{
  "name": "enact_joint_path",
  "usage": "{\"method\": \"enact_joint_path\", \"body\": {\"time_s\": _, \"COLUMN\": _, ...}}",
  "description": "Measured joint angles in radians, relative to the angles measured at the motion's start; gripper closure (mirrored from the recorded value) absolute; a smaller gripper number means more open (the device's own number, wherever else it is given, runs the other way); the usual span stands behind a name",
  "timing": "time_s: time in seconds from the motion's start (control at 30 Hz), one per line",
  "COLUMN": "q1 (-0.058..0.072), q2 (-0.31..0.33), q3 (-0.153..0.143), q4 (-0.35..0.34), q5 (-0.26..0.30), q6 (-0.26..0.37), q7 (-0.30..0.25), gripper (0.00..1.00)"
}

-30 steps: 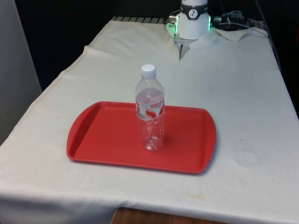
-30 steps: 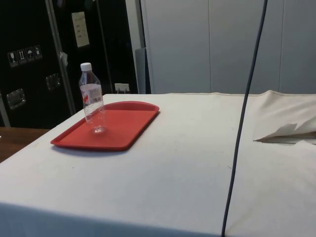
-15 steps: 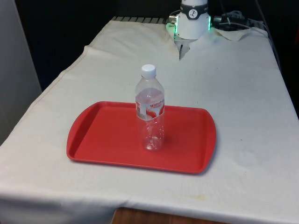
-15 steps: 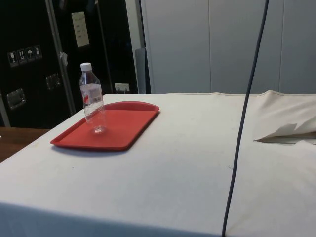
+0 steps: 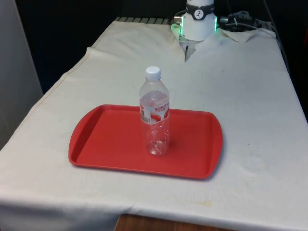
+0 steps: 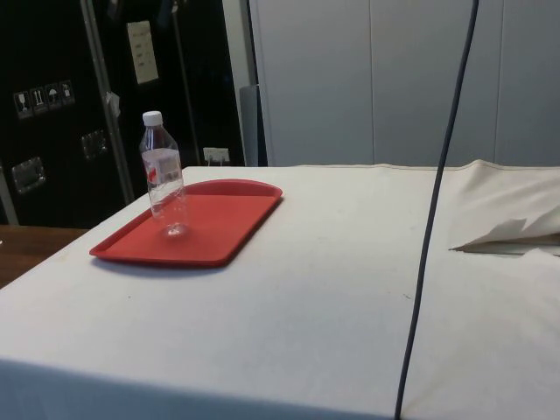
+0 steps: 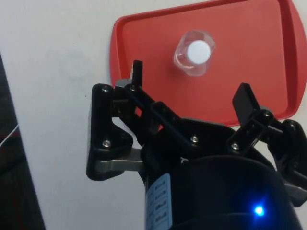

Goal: Place the bottle upright on the tray.

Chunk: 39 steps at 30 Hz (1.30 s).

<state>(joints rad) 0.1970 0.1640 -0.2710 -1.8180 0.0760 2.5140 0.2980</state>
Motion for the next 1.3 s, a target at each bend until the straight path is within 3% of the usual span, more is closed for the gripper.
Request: {"method": "enact_joint_path", "body": {"time_s": 1.3, "q1": -0.003, "q2": -0.007, "q3": -0.001, "q4": 0.011, "q5": 0.016, "q6": -0.137, "q7": -0.216, "gripper": 0.0}}
